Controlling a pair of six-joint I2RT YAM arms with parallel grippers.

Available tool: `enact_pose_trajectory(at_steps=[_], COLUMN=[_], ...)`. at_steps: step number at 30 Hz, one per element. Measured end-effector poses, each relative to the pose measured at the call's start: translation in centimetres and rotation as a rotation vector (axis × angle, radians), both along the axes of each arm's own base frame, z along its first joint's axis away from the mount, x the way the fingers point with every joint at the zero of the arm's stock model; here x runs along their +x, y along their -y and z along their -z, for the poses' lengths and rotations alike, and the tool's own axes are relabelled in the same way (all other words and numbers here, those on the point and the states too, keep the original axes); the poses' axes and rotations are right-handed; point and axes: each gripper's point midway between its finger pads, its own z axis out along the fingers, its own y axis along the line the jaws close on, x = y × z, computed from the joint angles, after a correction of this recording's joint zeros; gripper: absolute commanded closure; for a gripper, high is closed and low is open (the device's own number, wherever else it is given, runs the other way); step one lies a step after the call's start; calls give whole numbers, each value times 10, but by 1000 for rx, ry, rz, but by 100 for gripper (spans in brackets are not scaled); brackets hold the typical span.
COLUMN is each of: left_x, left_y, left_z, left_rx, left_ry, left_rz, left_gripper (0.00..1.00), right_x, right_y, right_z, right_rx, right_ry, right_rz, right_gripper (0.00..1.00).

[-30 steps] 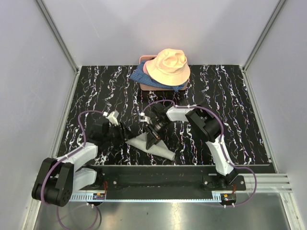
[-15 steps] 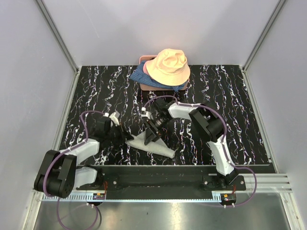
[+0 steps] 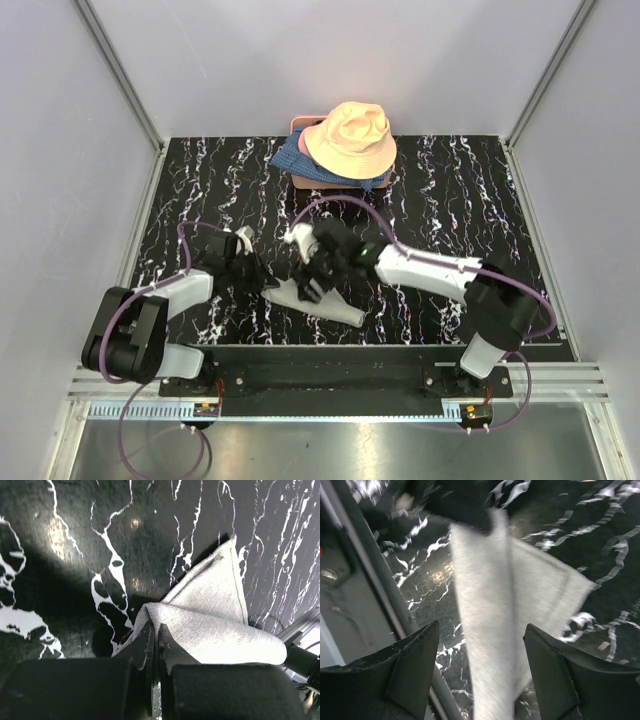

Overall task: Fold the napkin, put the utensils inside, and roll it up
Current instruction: Roll the napkin with the utensil

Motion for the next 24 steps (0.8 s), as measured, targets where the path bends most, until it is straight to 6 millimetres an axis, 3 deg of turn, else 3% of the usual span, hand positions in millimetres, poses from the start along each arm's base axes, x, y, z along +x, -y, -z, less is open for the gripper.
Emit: enact_pose_trajectory(at_steps=[4,7,14,20,24], left_x=[7,9,10,10,10], left_y=[1,1,2,3,3], left_z=[1,4,5,4,4], left_rx=[8,8,-5,-4,-4], left_ry=[-33,-55,-72,-69,-69], left_rz=[3,5,9,14,16], left_gripper=[100,100,100,100,100], right_x=[-38,-47,-36,-26,-18], right_y=[-15,-16,-23,-16,-12], right_z=[28,39,44,70,76], right_rx=[-102,-149,-179,-271,-309], right_ry=[180,273,437,485,519], right_rz=[-81,-104,-101,-95,-73], right_gripper=[22,22,24,26,30])
